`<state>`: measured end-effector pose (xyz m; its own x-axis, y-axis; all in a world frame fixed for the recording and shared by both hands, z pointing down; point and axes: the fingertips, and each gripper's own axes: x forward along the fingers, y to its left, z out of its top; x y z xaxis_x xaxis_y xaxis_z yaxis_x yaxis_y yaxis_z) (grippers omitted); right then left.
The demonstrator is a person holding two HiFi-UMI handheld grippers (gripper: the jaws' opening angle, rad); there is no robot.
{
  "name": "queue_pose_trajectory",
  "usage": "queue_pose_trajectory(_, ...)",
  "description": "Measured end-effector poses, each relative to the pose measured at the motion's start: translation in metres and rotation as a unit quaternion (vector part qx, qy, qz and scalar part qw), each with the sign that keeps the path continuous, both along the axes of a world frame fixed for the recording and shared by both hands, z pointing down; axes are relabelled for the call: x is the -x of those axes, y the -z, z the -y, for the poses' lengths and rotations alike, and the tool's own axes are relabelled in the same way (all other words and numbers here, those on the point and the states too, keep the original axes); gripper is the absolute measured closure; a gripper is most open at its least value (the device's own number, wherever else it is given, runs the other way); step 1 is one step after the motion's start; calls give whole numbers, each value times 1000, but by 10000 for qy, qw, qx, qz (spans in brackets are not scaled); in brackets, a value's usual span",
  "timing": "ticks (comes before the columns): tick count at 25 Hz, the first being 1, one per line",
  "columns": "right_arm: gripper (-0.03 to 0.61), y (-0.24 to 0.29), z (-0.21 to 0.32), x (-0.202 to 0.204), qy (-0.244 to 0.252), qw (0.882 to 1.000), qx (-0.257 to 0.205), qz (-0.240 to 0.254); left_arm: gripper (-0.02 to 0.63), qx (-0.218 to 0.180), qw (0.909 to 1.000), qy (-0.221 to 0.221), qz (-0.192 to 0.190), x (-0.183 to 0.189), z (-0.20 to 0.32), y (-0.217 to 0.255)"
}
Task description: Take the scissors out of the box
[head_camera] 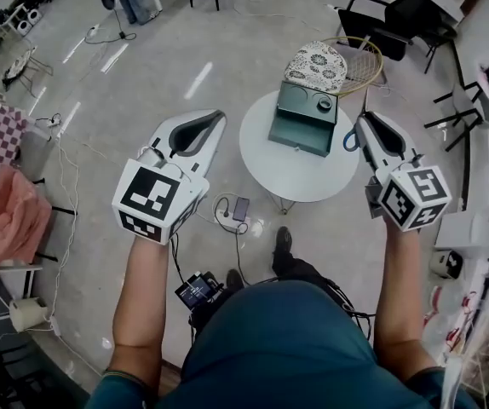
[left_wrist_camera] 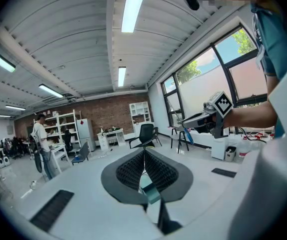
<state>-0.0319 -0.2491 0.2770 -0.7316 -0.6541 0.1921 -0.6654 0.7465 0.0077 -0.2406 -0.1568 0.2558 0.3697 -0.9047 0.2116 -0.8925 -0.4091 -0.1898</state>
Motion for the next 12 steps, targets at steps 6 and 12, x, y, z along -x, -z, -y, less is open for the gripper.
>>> queue_pose_trajectory(6, 499, -7, 3, 4, 36, 10000, 44, -54, 594, 22, 10000, 45, -19, 5, 1, -5)
queue_pose_trajectory(12, 499, -23, -4, 13, 78, 9999, 83, -78, 594, 47, 10000, 80, -14, 11, -10, -19)
